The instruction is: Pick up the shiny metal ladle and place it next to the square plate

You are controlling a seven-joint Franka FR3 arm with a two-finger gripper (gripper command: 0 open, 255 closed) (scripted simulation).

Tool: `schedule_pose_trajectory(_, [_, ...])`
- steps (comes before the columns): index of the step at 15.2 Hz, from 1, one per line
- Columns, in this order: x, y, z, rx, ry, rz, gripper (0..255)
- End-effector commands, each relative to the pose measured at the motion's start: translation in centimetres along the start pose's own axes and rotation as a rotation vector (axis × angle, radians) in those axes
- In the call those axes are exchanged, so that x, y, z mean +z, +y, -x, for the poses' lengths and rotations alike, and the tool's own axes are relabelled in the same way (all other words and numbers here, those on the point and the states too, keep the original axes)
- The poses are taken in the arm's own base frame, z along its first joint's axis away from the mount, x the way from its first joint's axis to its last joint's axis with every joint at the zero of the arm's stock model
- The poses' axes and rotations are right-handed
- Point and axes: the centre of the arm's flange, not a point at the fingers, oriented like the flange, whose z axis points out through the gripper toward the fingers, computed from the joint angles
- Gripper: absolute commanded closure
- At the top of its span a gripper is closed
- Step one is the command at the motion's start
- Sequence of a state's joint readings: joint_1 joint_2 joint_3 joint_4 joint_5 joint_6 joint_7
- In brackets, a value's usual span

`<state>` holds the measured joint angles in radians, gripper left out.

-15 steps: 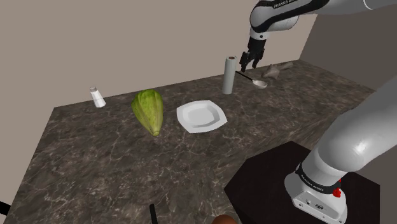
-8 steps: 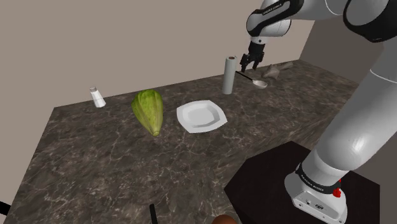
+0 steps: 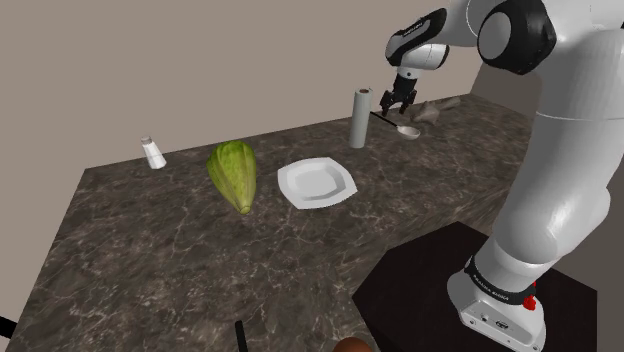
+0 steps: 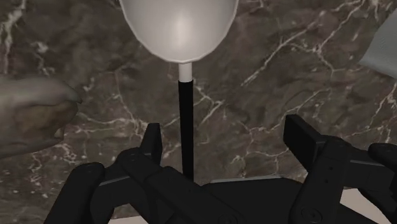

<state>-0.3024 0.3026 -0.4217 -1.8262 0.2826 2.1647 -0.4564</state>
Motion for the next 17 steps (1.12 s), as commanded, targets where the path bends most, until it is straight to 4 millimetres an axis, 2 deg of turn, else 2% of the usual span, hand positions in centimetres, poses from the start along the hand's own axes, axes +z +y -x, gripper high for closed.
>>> schedule_pose_trajectory(1, [1.1,2.1,-1.3,0.03,0.005,-0.008,0])
schedule_pose_trajectory(2, [1.5,2.8,-1.7,0.04,0.006,-0.01,0])
schedule_pose_trajectory(10, [5.5,2.8,-1.7,0.04,0.006,-0.01,0])
schedule_pose_trajectory(17, [5.5,2.8,-1.7,0.04,0.006,-0.01,0])
